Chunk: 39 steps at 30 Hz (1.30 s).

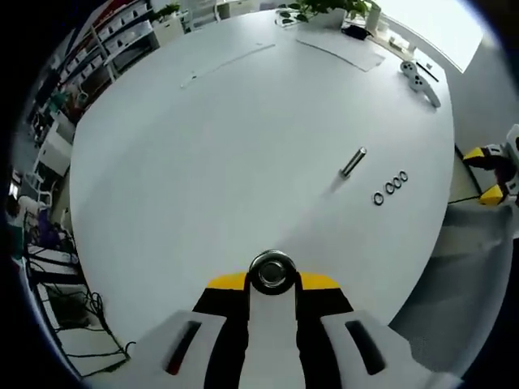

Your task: Place the washer onto the threaded stud by aligning its center hole with the stud, sliding it down to the base, and recovering from edge contact or off-axis alignment until the washer reaches the visible bottom stop.

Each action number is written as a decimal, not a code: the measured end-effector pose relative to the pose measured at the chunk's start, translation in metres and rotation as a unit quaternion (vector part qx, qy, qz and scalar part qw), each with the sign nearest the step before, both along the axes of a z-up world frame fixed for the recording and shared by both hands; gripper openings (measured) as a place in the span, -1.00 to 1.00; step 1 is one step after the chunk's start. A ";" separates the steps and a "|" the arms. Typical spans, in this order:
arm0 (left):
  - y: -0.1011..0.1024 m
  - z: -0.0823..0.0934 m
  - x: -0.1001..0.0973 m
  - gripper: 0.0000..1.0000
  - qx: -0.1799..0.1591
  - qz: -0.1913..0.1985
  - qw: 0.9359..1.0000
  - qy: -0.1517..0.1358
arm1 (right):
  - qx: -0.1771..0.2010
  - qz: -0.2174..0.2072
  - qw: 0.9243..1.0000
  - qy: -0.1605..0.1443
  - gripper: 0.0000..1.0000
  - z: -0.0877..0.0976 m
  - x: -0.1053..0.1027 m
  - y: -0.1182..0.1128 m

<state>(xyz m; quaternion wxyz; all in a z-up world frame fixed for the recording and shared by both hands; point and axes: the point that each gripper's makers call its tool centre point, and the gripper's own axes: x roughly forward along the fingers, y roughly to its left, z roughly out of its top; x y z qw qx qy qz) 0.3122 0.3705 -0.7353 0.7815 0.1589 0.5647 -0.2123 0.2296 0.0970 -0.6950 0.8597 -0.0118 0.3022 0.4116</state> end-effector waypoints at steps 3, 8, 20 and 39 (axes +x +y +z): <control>0.000 -0.006 0.000 -0.63 0.004 -0.001 1.000 0.002 | -0.002 0.000 1.000 -0.001 -0.19 -0.001 0.000 -0.002; 0.000 -0.010 0.005 -0.62 0.008 0.009 1.000 -0.001 | -0.001 -0.005 1.000 0.001 -0.19 -0.001 0.000 -0.005; 0.000 -0.008 0.009 -0.63 0.023 -0.005 1.000 0.019 | -0.005 -0.011 1.000 0.004 -0.19 -0.004 -0.003 -0.013; -0.002 -0.035 0.007 -0.62 0.044 -0.019 0.997 0.061 | -0.009 -0.021 1.000 0.002 -0.19 -0.005 -0.009 -0.018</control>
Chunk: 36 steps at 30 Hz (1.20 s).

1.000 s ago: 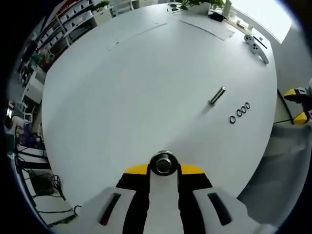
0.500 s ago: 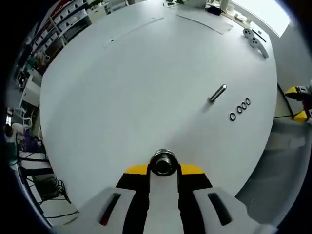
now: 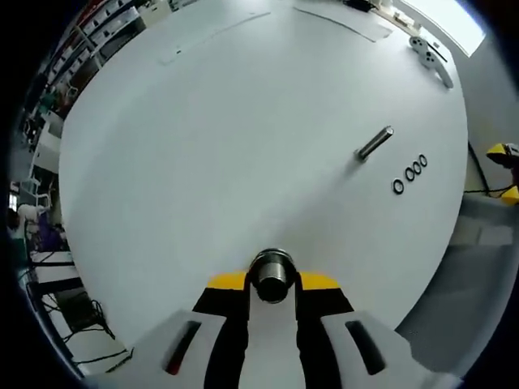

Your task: Place the washer onto the threaded stud by aligning its center hole with the stud, sliding it down to the base, and recovering from edge contact or off-axis alignment until the washer reaches the visible bottom stop.

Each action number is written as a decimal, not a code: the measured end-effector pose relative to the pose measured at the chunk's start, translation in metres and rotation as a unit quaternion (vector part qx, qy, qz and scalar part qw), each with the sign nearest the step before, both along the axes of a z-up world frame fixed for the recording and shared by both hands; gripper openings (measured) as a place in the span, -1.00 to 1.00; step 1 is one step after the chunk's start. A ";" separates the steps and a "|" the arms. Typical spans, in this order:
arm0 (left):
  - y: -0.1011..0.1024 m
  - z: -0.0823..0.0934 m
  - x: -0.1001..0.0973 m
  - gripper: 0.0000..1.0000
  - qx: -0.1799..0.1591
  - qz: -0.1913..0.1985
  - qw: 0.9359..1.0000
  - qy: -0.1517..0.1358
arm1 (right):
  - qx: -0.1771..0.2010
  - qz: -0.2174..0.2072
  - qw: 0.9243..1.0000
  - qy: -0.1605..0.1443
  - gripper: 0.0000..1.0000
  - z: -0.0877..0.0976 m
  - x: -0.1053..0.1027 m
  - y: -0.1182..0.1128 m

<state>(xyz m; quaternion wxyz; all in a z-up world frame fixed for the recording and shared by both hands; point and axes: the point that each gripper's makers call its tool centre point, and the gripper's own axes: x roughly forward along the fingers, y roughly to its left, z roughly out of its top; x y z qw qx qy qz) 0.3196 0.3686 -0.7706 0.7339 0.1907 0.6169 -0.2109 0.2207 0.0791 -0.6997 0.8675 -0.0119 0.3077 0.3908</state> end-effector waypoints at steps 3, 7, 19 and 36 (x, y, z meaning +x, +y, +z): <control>-0.001 -0.004 0.000 -0.62 0.003 -0.004 1.000 -0.004 | -0.006 0.005 1.000 -0.003 -0.19 0.000 -0.001 -0.001; -0.002 -0.009 -0.001 -0.62 0.005 -0.004 1.000 -0.009 | -0.005 0.001 1.000 -0.004 -0.19 0.002 -0.001 -0.004; 0.002 -0.004 0.000 -0.58 -0.018 0.029 0.998 -0.052 | -0.004 -0.001 1.000 -0.006 -0.19 0.006 -0.006 -0.007; 0.017 0.045 -0.036 -0.46 -0.047 0.102 0.984 -0.138 | 0.019 0.020 1.000 -0.007 -0.19 0.013 -0.010 0.000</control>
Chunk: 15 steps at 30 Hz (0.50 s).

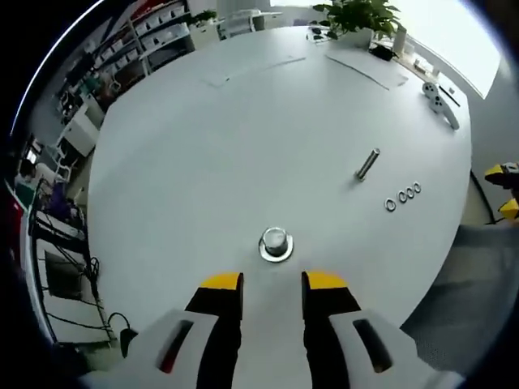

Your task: Place the washer onto the threaded stud by aligning its center hole with the stud, sliding it down to the base, and recovering from edge contact or off-axis alignment until the washer reaches the visible bottom stop.

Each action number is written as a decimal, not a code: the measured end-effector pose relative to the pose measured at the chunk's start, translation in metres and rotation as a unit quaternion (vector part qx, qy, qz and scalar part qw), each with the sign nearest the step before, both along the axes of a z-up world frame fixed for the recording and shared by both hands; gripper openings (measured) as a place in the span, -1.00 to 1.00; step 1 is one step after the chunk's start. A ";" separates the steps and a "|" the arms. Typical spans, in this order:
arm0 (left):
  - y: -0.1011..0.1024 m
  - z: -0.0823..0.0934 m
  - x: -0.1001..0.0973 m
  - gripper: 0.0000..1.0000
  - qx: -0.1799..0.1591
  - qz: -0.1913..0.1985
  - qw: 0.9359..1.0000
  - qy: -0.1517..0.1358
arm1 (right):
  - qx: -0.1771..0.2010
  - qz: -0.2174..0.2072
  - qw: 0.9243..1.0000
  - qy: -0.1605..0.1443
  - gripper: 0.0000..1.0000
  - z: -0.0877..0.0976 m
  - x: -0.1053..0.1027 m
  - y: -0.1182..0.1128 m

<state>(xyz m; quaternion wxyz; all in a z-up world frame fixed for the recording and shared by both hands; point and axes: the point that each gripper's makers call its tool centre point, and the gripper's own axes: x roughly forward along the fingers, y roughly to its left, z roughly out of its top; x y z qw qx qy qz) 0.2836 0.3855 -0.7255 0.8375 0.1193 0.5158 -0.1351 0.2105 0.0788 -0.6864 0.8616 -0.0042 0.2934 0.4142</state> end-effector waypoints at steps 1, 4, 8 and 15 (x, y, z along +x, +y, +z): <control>0.001 0.003 -0.004 -0.47 -0.001 0.003 1.000 -0.004 | -0.002 0.007 1.000 -0.002 -0.19 0.000 -0.002 0.002; 0.002 0.009 -0.013 -0.49 -0.001 0.005 1.000 -0.013 | -0.003 0.018 1.000 -0.003 -0.19 0.000 -0.005 0.004; 0.002 0.023 -0.019 -0.49 -0.012 0.017 0.999 -0.042 | 0.002 0.022 1.000 -0.007 -0.19 0.005 -0.006 0.006; -0.010 0.035 -0.036 -0.46 -0.045 0.040 0.996 -0.062 | 0.012 0.027 1.000 -0.008 -0.19 0.008 -0.008 0.008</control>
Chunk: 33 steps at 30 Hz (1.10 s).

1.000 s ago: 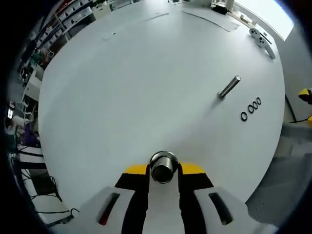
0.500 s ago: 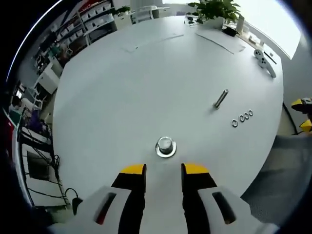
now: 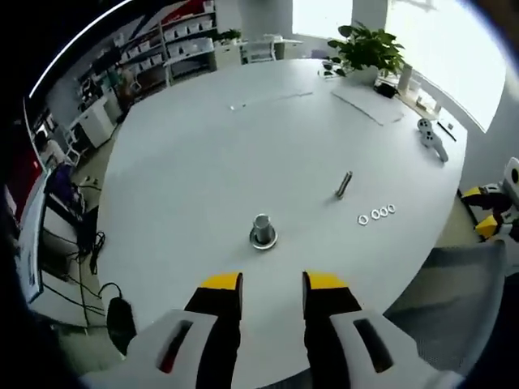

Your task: Place the washer onto the threaded stud by aligning its center hole with the stud, sliding it down to the base, and recovering from edge contact or off-axis alignment until the washer reaches the visible bottom stop.

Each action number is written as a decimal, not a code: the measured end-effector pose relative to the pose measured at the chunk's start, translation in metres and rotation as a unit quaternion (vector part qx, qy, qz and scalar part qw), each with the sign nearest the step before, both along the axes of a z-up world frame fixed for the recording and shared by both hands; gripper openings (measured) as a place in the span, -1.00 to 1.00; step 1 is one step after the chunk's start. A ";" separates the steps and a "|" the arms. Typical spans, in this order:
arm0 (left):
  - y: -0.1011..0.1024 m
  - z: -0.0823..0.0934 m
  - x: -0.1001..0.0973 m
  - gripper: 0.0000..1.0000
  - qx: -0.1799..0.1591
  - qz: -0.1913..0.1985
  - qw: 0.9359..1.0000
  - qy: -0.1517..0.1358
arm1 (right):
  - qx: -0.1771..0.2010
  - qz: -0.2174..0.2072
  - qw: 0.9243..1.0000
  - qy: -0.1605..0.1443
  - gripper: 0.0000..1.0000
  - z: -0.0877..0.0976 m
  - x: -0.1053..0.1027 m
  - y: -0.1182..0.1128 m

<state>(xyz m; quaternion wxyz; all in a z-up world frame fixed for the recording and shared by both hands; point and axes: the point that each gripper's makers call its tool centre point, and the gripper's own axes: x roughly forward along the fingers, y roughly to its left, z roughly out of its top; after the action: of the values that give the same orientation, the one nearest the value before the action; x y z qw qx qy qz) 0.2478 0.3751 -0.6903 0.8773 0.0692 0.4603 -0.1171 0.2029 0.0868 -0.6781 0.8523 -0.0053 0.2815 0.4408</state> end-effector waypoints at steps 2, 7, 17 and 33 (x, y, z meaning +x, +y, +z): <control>-0.004 0.004 -0.006 -0.46 0.000 0.000 1.000 -0.008 | -0.004 0.008 1.000 0.000 -0.19 -0.002 -0.002 0.002; -0.009 0.011 -0.014 -0.46 -0.011 0.008 1.000 -0.028 | -0.001 0.010 1.000 0.003 -0.19 -0.001 -0.007 0.004; -0.014 0.019 -0.021 -0.42 -0.055 0.039 0.996 -0.060 | -0.004 0.005 1.000 -0.003 -0.19 0.004 -0.002 0.002; -0.023 0.044 -0.014 -0.40 -0.068 0.030 0.983 -0.168 | -0.027 -0.023 0.999 0.001 -0.19 0.000 0.003 0.005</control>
<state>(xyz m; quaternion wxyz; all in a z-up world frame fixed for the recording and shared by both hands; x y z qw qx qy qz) 0.2341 0.3518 -0.6463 0.9478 0.0142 0.2994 -0.1090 0.2062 0.0922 -0.6776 0.8613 -0.0214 0.2945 0.4134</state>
